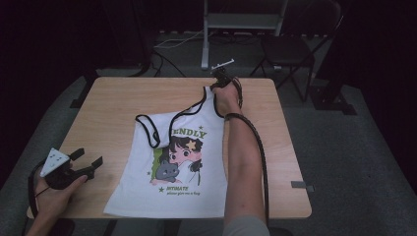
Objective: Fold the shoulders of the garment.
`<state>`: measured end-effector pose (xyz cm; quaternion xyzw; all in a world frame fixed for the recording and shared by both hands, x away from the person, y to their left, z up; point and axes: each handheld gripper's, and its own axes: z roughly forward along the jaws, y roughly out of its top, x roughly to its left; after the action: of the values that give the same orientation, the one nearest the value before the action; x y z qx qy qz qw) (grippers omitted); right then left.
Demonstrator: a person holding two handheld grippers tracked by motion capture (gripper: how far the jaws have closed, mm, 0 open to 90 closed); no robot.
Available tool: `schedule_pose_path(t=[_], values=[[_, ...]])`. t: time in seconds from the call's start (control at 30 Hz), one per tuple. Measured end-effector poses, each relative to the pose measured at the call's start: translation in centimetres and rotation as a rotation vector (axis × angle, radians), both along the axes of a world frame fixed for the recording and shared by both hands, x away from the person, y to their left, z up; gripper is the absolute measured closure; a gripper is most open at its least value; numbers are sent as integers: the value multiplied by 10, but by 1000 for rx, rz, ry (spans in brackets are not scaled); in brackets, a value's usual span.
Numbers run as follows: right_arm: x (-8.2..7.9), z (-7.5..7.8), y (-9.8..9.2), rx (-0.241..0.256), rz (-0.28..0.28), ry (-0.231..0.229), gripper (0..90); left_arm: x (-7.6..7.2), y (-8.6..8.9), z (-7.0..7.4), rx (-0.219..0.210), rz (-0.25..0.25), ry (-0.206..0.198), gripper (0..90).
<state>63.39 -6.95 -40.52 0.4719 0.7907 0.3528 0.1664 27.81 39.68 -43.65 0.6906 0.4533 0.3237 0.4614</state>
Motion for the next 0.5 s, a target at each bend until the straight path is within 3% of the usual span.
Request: schedule_pose_path(t=[0.2, 0.33, 0.5], values=[[-13, 9, 7, 8, 35, -41, 830, 0, 0, 0, -5, -2, -1, 214], [-26, 14, 11, -11, 66, -61, 830, 0, 1, 0, -10, 1, 2, 213], [-48, 7, 9, 8, 92, -65, 830, 0, 1, 0, -8, 2, 1, 214]])
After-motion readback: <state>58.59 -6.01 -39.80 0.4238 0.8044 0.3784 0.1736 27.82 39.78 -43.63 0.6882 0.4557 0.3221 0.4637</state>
